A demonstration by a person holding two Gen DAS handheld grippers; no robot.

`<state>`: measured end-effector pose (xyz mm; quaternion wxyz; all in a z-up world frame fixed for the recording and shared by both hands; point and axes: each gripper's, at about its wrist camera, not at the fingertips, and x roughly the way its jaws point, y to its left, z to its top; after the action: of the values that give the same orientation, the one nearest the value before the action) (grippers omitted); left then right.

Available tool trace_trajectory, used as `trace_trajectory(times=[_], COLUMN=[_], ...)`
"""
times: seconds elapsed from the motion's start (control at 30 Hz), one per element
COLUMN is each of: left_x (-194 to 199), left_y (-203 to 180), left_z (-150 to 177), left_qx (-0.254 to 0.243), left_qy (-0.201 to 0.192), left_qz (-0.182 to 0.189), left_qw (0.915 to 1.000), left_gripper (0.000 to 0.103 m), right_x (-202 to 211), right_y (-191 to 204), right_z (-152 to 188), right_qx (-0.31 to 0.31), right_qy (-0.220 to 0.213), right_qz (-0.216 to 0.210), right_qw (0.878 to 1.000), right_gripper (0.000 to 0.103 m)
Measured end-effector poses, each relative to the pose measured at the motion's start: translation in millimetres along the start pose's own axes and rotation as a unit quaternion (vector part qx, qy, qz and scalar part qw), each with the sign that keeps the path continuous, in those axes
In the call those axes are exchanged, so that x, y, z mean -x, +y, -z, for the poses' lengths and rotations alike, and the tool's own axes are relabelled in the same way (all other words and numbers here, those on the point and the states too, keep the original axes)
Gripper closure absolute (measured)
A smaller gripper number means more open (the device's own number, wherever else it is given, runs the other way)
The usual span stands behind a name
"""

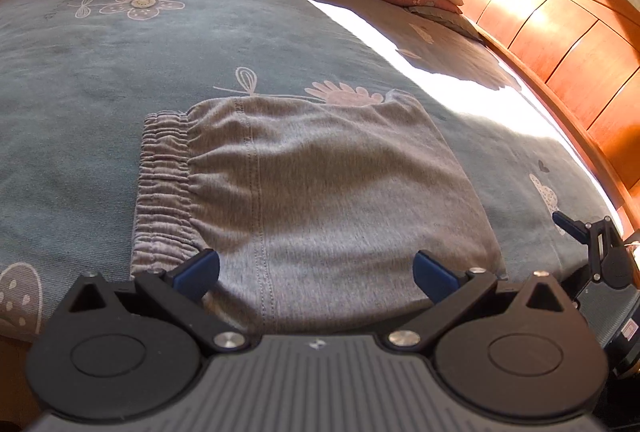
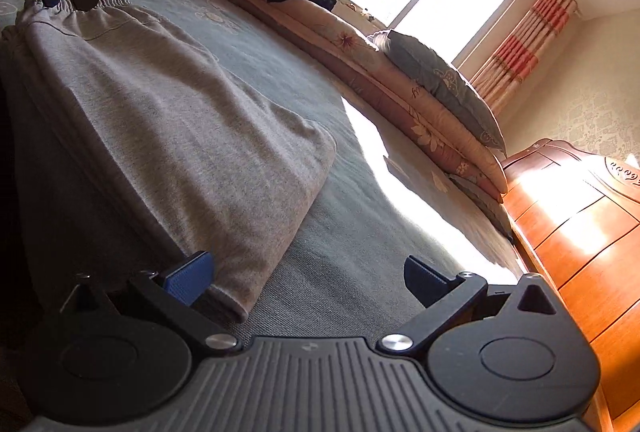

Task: Fold clothes
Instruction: 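Move both open grippers back from the folded sweatpants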

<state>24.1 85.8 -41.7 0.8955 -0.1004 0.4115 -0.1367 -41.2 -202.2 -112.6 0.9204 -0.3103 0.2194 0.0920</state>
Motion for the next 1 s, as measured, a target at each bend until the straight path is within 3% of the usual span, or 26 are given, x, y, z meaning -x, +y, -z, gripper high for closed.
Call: trace_trajectory(times=[0.07,0.23,0.43,0.63,0.77,0.87,1.0], left_x=[1,-40,-84,-48,-21,-21,-33], left_y=[-3,2,41,64,59,56,70], left_z=[-14,-52,-60,-59,-52,-39,-16], left_qx=[-0.004,0.016,0.060,0.106,0.099,0.093,0.109], left_qy=[-0.016,-0.020,0.004,-0.017,-0.020,0.003,0.040], left_qz=[0.013,0.058,0.022,0.034,0.088,0.103,0.080], left_qw=[0.9998,0.9980,0.9979,0.9937,0.9910,0.9903,0.9900], left_gripper=[0.001,0.001,0.003,0.003,0.001,0.001,0.001], right_x=[-3,0,1,-3,-3,-3,-2], right_y=[-4,-1,-2,-5,-6,-5,-4], right_z=[2,4,6,9,9,9,8], right_qx=[-0.025,-0.024,-0.025,-0.040,-0.045,-0.043,-0.040], right_qy=[0.010,0.011,0.015,0.018,0.019,0.021,0.023], right_qz=[-0.007,-0.005,-0.010,-0.020,-0.022,-0.020,-0.019], right_qw=[1.000,1.000,1.000,0.999,0.999,0.999,0.999], right_gripper=[0.000,0.000,0.000,0.000,0.000,0.000,0.000])
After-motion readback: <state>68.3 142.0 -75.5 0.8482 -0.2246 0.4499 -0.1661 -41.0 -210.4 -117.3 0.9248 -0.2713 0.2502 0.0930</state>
